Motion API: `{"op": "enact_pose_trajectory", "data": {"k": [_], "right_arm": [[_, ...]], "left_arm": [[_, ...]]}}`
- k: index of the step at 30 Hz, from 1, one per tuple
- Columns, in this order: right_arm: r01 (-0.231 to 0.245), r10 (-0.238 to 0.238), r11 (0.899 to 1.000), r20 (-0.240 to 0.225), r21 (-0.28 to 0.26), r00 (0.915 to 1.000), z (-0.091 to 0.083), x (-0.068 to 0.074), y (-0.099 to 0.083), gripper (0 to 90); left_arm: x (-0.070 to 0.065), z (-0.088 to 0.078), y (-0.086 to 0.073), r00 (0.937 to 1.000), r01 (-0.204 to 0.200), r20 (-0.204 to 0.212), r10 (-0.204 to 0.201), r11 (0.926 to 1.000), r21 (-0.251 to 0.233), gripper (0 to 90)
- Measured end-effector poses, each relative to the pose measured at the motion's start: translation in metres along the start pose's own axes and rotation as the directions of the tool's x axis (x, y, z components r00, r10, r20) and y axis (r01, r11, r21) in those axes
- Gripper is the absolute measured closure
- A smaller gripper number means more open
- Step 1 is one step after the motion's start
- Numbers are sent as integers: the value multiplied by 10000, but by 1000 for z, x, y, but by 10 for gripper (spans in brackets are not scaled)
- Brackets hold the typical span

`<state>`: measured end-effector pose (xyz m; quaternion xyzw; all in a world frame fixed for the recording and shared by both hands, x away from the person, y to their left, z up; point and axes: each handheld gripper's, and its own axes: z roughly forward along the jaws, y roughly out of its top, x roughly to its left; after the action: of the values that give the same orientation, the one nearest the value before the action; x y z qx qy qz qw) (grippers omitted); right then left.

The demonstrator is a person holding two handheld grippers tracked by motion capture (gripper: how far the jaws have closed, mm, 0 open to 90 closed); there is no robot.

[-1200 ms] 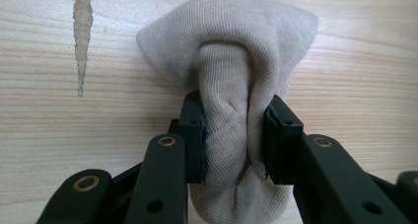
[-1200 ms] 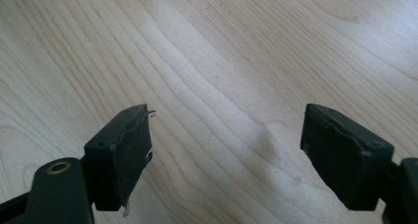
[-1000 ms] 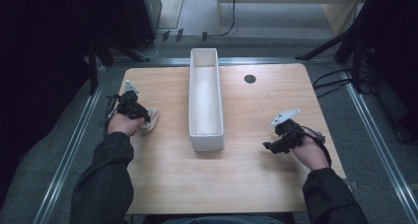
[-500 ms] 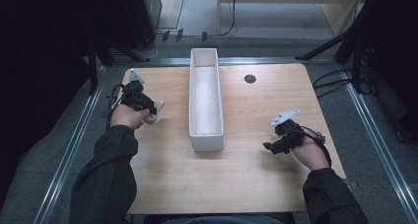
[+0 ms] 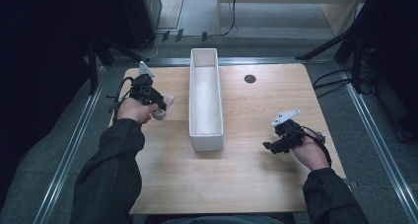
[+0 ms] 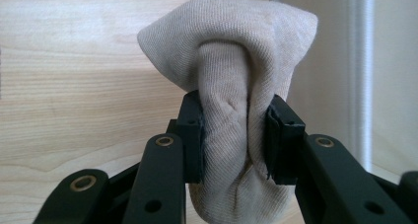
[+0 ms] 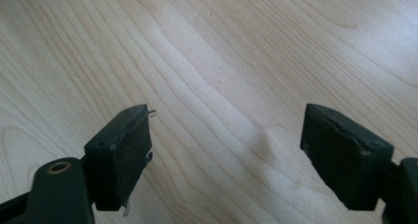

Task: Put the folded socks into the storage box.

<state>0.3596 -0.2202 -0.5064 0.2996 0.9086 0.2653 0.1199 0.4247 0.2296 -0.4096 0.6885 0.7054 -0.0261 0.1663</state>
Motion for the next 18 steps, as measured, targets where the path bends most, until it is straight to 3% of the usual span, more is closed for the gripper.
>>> {"op": "enact_pose_trajectory", "data": {"k": [4,11,18], "right_arm": [[92,-92,10000,17,1,10000,1,0,0,196],[39,-38,10000,-40,67,10000,1,0,0,196],[30,-29,10000,-44,76,10000,1,0,-1,196]], "left_arm": [[-11,-4,2,9999,-39,113,40,9999,-101,651],[-33,-5,4,9983,-488,319,490,9988,-78,651],[-49,-4,7,9972,-536,508,542,9985,-136,650]]}}
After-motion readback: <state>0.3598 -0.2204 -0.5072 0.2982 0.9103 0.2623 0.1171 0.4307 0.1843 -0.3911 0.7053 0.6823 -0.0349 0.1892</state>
